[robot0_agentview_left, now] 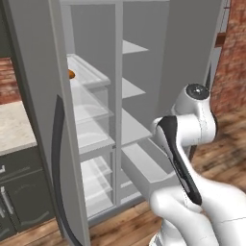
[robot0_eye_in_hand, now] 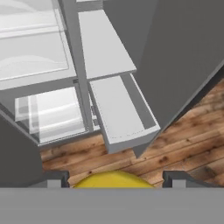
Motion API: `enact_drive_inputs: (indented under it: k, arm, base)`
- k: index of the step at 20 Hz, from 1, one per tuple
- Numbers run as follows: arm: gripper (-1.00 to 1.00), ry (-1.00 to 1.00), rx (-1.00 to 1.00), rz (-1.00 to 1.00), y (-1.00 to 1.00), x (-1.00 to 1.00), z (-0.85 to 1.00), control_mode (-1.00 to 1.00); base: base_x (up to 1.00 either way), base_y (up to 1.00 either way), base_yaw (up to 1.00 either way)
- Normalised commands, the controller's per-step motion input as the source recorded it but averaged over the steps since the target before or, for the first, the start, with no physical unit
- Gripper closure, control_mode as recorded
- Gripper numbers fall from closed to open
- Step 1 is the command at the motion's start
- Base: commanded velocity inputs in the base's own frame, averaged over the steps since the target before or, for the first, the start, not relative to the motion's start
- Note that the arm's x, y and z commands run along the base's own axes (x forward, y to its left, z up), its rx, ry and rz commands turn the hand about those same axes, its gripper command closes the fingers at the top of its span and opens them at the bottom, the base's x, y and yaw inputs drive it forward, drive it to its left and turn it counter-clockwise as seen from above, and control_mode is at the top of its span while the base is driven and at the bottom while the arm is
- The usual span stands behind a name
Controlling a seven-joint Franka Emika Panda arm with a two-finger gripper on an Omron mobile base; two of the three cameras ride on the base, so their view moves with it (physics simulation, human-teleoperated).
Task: Take the lemon and mango from the fridge shelf and place them in the freezer drawer to begin freezing them.
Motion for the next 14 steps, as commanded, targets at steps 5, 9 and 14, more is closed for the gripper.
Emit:
enact_drive_inputs:
  k: [5, 9, 14]
  arm:
    - [1.00, 0.03, -0.02, -0.07, 0.00, 0.78, -0.76, -1.00]
    - [1.00, 0.06, -0.01, -0.07, -0.06, 0.76, -0.72, -1.00]
    - [1.00, 0.18, 0.00, -0.01, -0.38, 0.66, -0.55, -1.00]
  base:
    - [0.00, 0.00, 0.00]
    - [0.00, 0.00, 0.00]
    - [0.00, 0.00, 0.00]
